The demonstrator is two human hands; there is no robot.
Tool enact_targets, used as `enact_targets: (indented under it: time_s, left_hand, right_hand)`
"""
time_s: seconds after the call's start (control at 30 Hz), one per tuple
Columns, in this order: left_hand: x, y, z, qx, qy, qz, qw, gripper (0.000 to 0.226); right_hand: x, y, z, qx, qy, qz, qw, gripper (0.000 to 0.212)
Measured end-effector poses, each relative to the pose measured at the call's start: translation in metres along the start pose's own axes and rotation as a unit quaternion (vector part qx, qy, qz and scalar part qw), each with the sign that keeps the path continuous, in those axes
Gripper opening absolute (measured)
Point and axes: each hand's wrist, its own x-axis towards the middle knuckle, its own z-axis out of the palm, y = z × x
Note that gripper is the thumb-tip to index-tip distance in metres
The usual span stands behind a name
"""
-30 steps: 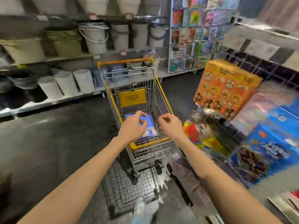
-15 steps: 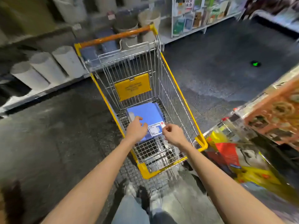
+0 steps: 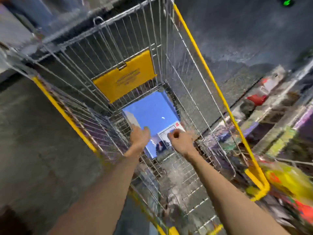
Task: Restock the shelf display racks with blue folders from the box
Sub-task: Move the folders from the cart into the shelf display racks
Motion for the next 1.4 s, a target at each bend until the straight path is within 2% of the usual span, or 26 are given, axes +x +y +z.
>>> enact_targets:
  time_s: [0.1, 0.27, 0.4, 0.5, 0.63, 0.8, 0.87, 0.93, 1.03, 1.17, 1.27, 1.4]
  left_hand:
    - [0.043, -0.012, 0.011, 0.072, -0.034, -0.042, 0.996, 0.054]
    - [0.09, -0.023, 0.032, 0.053, -0.017, -0.076, 0.996, 0.059]
    - [0.112, -0.036, 0.042, 0.022, -0.011, -0.113, 0.993, 0.058]
    - [0.124, -0.045, 0.048, -0.04, 0.016, -0.142, 0.989, 0.058]
    - [0.139, -0.047, 0.051, -0.093, 0.045, -0.156, 0.982, 0.045]
    - [0.14, -0.032, 0.051, -0.186, 0.029, -0.117, 0.975, 0.044]
    - [0.142, -0.026, 0.053, -0.284, 0.022, -0.136, 0.949, 0.047]
    - [0.142, -0.018, 0.055, -0.355, 0.006, -0.144, 0.924, 0.054]
    - [0.136, -0.011, 0.058, -0.387, -0.026, -0.124, 0.913, 0.058]
    - [0.138, -0.02, 0.064, -0.28, 0.063, -0.106, 0.952, 0.039]
    - [0.142, -0.031, 0.075, -0.204, 0.063, -0.105, 0.971, 0.033]
    - [0.141, -0.031, 0.08, -0.155, 0.091, -0.116, 0.977, 0.056]
  right_hand:
    - [0.041, -0.001, 0.023, 0.003, -0.004, 0.029, 1.0, 0.025]
    - [0.097, 0.014, 0.068, -0.028, -0.055, 0.06, 0.996, 0.034]
    - [0.122, 0.022, 0.086, -0.074, -0.087, 0.035, 0.993, 0.04]
    - [0.129, 0.025, 0.092, -0.09, -0.095, 0.033, 0.991, 0.044]
    - [0.137, 0.027, 0.1, -0.106, -0.118, 0.041, 0.986, 0.046]
    - [0.142, 0.034, 0.1, -0.121, -0.077, -0.005, 0.99, 0.071]
    - [0.139, 0.03, 0.093, -0.129, -0.059, -0.028, 0.989, 0.093]
    - [0.137, 0.024, 0.084, -0.137, -0.041, -0.05, 0.988, 0.103]
    - [0.138, 0.017, 0.072, -0.138, -0.02, -0.103, 0.985, 0.083]
    - [0.14, 0.013, 0.058, -0.092, -0.007, -0.13, 0.987, 0.067]
    - [0.143, 0.011, 0.053, -0.092, 0.001, -0.143, 0.986, 0.06]
    - [0.147, 0.012, 0.053, -0.082, -0.019, -0.15, 0.985, 0.059]
